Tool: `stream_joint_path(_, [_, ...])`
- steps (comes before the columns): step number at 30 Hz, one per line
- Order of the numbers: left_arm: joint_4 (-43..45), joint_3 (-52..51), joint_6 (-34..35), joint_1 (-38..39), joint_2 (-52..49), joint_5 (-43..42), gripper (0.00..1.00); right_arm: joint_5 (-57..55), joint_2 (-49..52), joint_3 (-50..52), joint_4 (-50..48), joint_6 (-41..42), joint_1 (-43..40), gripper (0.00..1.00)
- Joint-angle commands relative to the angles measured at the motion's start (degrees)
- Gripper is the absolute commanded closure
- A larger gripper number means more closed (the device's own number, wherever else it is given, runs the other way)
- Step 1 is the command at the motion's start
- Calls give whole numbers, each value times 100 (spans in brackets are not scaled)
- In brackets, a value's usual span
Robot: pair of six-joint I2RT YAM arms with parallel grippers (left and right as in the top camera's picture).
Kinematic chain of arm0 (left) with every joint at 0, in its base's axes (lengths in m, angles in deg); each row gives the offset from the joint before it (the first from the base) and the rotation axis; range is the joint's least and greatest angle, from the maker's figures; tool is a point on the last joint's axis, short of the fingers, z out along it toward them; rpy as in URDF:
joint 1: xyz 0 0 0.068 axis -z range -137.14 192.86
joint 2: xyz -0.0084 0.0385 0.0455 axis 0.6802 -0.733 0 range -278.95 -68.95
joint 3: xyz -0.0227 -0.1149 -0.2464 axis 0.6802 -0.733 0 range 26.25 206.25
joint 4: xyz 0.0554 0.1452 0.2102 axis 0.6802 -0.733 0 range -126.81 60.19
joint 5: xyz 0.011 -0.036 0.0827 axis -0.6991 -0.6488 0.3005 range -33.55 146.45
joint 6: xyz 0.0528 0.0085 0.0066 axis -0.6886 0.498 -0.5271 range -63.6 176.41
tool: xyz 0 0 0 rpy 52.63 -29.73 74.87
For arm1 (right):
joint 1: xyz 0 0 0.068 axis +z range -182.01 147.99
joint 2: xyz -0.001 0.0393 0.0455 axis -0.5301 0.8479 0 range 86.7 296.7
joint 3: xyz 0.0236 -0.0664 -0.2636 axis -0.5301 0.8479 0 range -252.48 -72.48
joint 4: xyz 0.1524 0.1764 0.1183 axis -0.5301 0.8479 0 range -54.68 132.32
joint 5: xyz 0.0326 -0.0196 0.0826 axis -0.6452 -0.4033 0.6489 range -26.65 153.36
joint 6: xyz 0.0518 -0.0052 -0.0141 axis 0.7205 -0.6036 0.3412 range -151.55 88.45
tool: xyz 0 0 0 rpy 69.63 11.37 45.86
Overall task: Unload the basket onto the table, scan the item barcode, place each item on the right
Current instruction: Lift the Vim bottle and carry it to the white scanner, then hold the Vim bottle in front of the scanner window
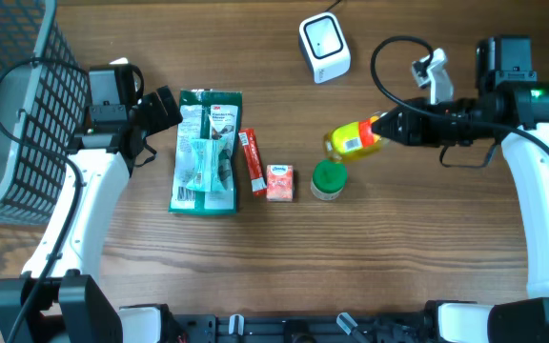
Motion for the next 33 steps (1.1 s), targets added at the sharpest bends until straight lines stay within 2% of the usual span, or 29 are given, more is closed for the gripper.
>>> stream_joint_path(1, [15,44,-50,-20,15,55,0,-1032,-35,-310,-212,621,210,83])
stream_joint_path(4, [15,44,-50,-20,15,55,0,-1829,20,-1104,37,785,549,80])
stream_joint_path(5, [15,44,-50,-20,15,55,0,-2188,153,-1716,289,754,723,80])
stream_joint_path(8, [15,44,-50,-20,15,55,0,-3034,544,-2710,621,723,1123,87])
stream_joint_path(9, [13,44,-50,-20,15,55,0,-3381,758,-2907,509,682,1366,84])
stream_joint_path(12, [15,44,-50,-20,15,55,0,-3829,1121,-2907,153,570,1650,78])
stream_joint_path(15, [15,44,-50,-20,15,55,0,-4382,1631,-2907,-396,369,1902,78])
stream_joint_path(23, [15,44,-50,-20,15,55,0,-6505,3110,-2907,-2157,-1145,2422,77])
stream_joint_path(26, [15,44,-50,-20,15,55,0,-7416,3497,-2905,-2927,-1451,2586,77])
stream_joint_path(33, [15,44,-50,-20,15,55,0,-7619,3893,-2870,-3989,-1528,2745,76])
